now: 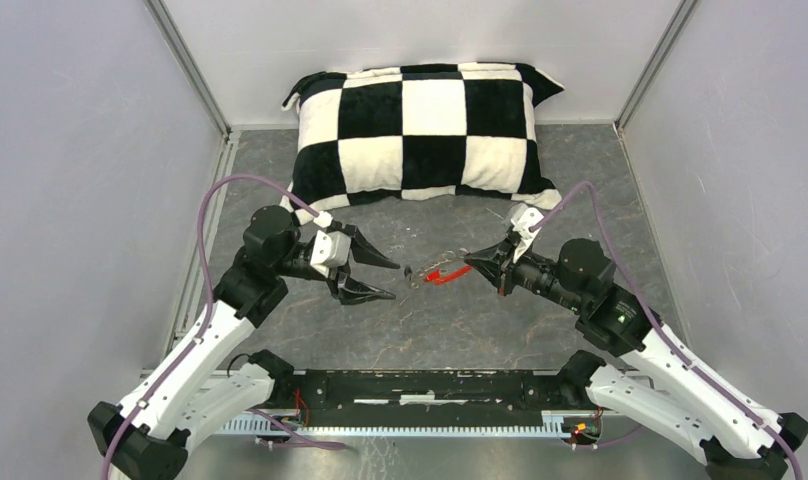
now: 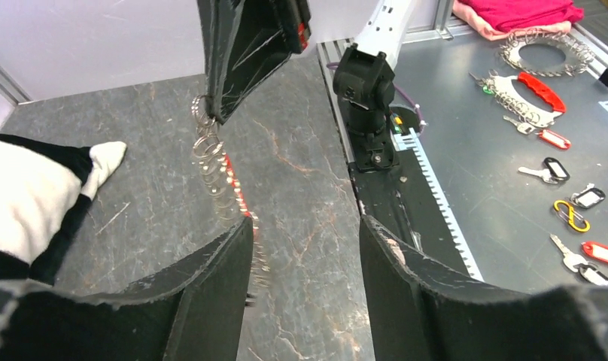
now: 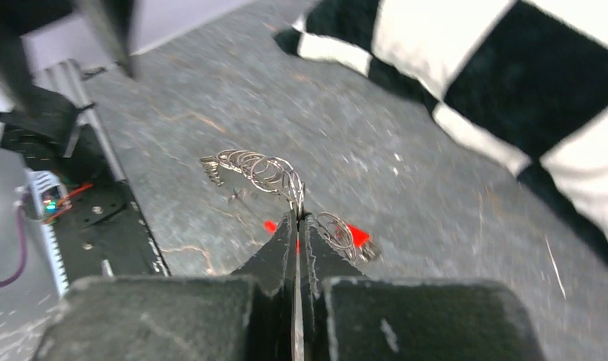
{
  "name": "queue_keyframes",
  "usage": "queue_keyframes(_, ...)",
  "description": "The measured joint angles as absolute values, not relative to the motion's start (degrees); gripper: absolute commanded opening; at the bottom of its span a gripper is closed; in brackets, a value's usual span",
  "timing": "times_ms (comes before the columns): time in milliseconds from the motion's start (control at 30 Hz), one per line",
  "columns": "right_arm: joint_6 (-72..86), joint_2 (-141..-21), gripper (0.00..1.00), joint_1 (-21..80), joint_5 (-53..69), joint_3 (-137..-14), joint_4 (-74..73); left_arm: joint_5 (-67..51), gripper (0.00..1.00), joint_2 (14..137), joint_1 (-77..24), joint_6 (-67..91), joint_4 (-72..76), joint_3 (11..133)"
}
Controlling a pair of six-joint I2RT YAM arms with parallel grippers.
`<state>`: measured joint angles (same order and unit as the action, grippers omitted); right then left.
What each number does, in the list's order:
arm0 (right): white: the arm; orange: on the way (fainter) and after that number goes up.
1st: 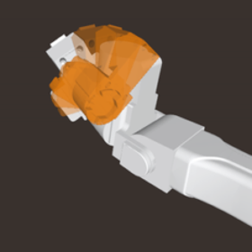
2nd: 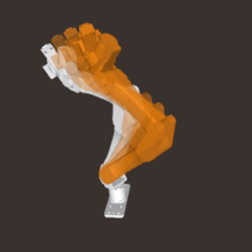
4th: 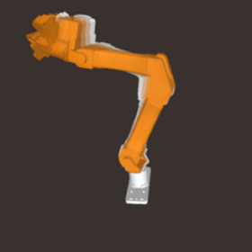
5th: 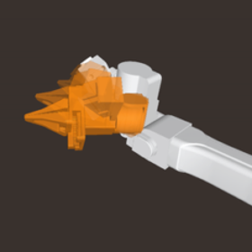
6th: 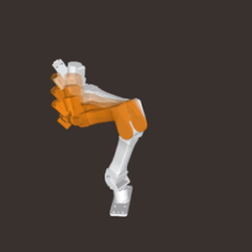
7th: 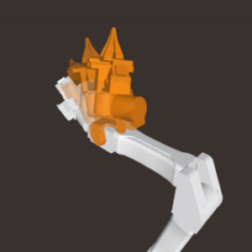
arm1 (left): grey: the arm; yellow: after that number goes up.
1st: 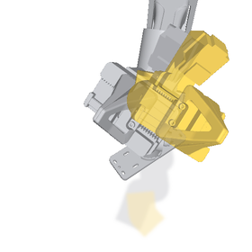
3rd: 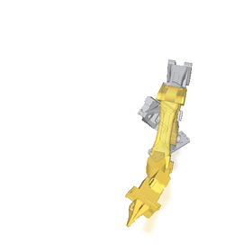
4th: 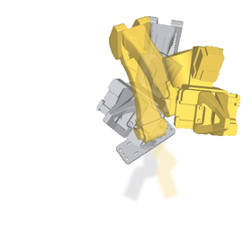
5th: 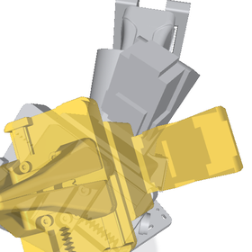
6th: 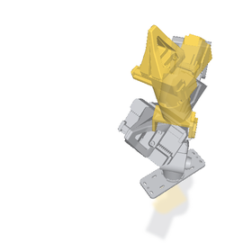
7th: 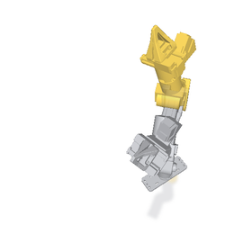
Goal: Put the keys on the keyring
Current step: Pick up the keyring from the center of the board, then adjust the keyring.
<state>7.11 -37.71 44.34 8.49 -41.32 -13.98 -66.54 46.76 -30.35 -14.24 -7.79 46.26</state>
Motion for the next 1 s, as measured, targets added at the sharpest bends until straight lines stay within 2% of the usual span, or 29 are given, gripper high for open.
queue_keyframes(267,2.74,-44.05,0.00,44.42,24.45,-47.88,-8.73,-65.58,0.61,49.54,-32.18,-10.83,2.22,46.28)
queue_keyframes(600,2.24,-45.78,0.00,45.45,32.18,-47.90,-5.50,-64.03,0.52,51.86,-33.43,-4.89,7.46,47.11)
queue_keyframes(900,2.24,-48.71,0.00,49.15,33.41,-48.47,-4.78,-63.18,0.35,53.63,-36.71,-2.81,9.32,47.20)
queue_keyframes(1000,2.00,-50.22,0.00,50.68,33.28,-49.25,-4.84,-62.85,0.25,53.80,-37.74,-2.81,9.50,47.20)
